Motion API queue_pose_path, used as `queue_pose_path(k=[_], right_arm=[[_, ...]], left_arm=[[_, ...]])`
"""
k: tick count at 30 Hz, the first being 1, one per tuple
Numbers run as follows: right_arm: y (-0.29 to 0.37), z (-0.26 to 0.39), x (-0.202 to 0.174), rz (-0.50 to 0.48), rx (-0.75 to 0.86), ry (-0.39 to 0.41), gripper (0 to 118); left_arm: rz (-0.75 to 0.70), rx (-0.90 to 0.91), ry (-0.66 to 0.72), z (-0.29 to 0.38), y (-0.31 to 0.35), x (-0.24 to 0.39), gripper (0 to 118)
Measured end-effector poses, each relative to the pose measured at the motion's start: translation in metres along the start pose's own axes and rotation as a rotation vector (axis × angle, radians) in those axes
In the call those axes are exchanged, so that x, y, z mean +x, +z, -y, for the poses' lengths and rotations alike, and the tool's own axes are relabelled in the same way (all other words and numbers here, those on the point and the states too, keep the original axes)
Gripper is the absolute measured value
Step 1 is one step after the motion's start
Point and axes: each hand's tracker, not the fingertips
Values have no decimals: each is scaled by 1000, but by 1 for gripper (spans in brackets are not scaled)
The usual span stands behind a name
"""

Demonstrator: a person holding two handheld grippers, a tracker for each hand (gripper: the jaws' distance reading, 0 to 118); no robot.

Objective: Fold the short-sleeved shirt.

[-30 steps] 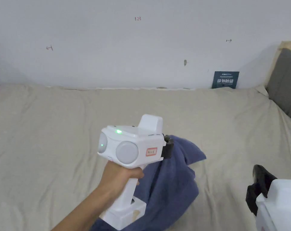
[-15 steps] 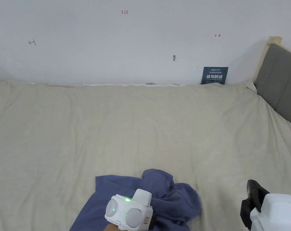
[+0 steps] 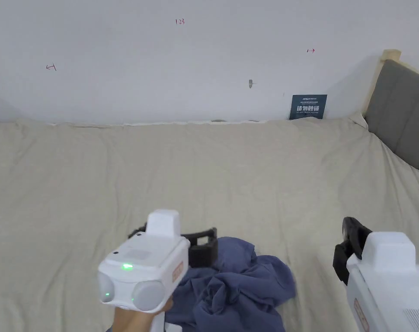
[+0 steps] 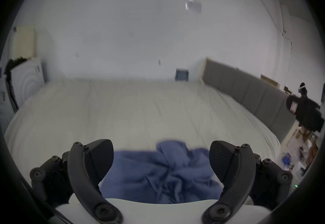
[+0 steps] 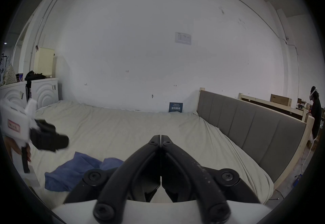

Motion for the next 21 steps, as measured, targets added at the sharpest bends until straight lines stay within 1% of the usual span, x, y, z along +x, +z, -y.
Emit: queue_pose_path(k=[2,6,10,11,12,13,14,15,16,17,19,21], right_arm=[[2,-9,-5,-6,21,0,1],[5,-23,-14,-18,60,4,2],[8,-32,-22,-27,86,10,2],[8,-33,-23,-30,91,11,2],[9,-34,-25,-32,93,11,2],[9,-34,-26,-34,96,12,2],[9,-35,-27,-37,97,13,2],[9,-35,-28,-39,98,13,2],[9,-35,-30,-42,98,14,2],[9,-35,-30,-45,97,15,2],[9,-35,-31,-48,95,16,2],[9,-34,-31,-49,93,21,2]], left_arm=[[-63,98,-22,-7,11,-18,113],[-206,207,-62,-21,39,-44,112],[-302,274,-100,-23,62,-67,109],[-310,282,-94,-23,67,-71,104],[-311,283,-91,-21,70,-76,91],[-309,284,-85,-20,74,-80,77],[-310,287,-82,-19,77,-81,54],[-309,287,-83,-17,80,-82,18],[-314,280,-88,-16,80,-83,1],[-330,273,-87,-15,83,-84,0],[-307,255,-80,-14,84,-88,0],[-330,243,-80,-13,84,-86,0]])
